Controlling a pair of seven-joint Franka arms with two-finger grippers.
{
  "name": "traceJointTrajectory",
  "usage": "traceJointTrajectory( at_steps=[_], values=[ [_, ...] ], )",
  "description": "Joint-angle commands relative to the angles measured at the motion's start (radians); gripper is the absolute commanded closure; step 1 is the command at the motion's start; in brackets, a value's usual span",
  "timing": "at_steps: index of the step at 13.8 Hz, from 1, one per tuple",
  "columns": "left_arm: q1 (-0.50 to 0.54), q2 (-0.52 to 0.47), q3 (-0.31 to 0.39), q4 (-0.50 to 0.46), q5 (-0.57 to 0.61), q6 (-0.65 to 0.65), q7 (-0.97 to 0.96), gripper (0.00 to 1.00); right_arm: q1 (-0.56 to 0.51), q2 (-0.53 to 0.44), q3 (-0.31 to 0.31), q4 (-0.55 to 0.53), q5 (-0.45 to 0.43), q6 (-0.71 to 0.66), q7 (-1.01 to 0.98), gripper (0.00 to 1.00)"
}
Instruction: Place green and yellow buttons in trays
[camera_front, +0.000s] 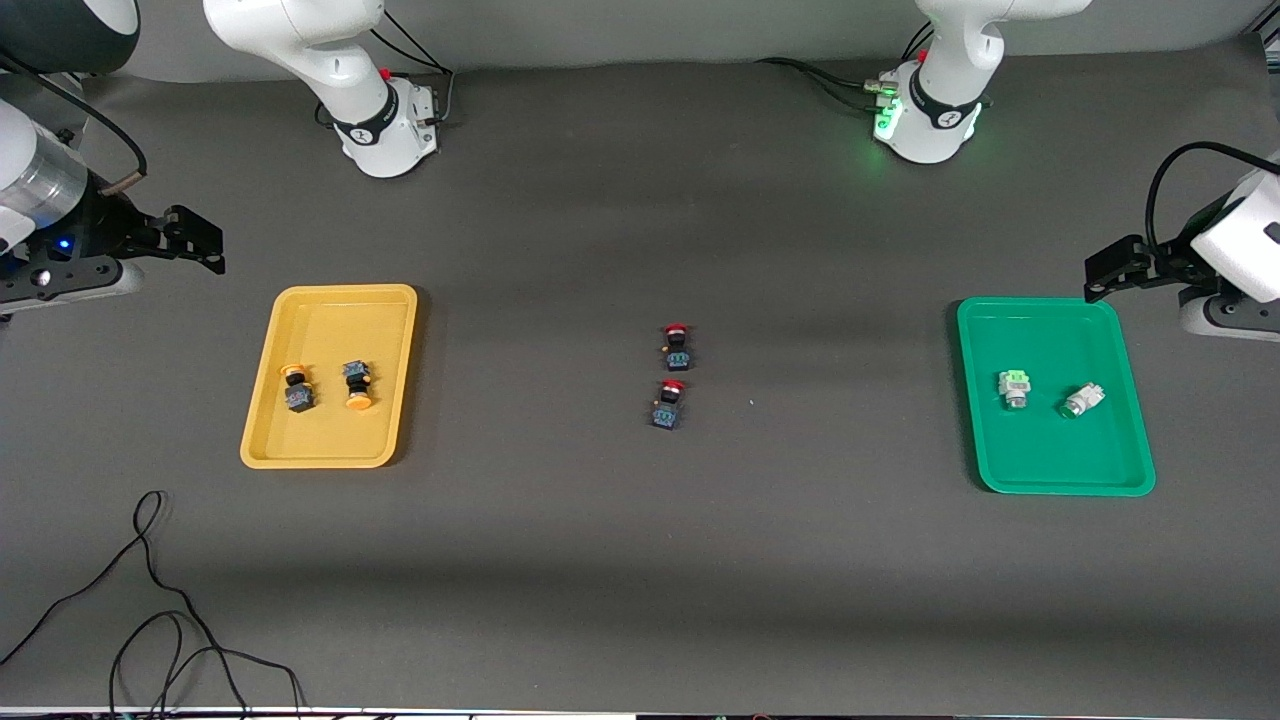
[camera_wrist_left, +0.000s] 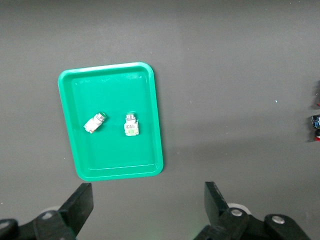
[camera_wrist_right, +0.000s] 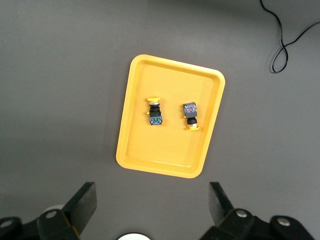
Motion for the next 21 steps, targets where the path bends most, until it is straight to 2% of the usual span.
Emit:
traceJointTrajectory(
  at_steps=[1, 10, 14, 21],
  values=[
    [-0.015, -0.010, 0.012, -0.009, -0.009, -0.001, -0.013, 0.01, 0.010, 0.008, -0.002, 0.012, -0.023, 0.005, 0.022, 0.01],
    [-0.015, -0.009, 0.012, -0.009, -0.009, -0.004, -0.013, 0.01, 0.015, 0.016, 0.001, 0.017, -0.013, 0.013, 0.024, 0.00],
    [-0.015, -0.009, 0.012, -0.011, -0.009, -0.002, -0.013, 0.01, 0.007, 0.054, -0.008, 0.075, 0.039, 0.013, 0.025, 0.00],
    [-0.015, -0.009, 0.012, -0.011, -0.009, -0.004, -0.013, 0.01, 0.003, 0.080, -0.013, 0.116, 0.056, 0.005, 0.068, 0.00]
  ],
)
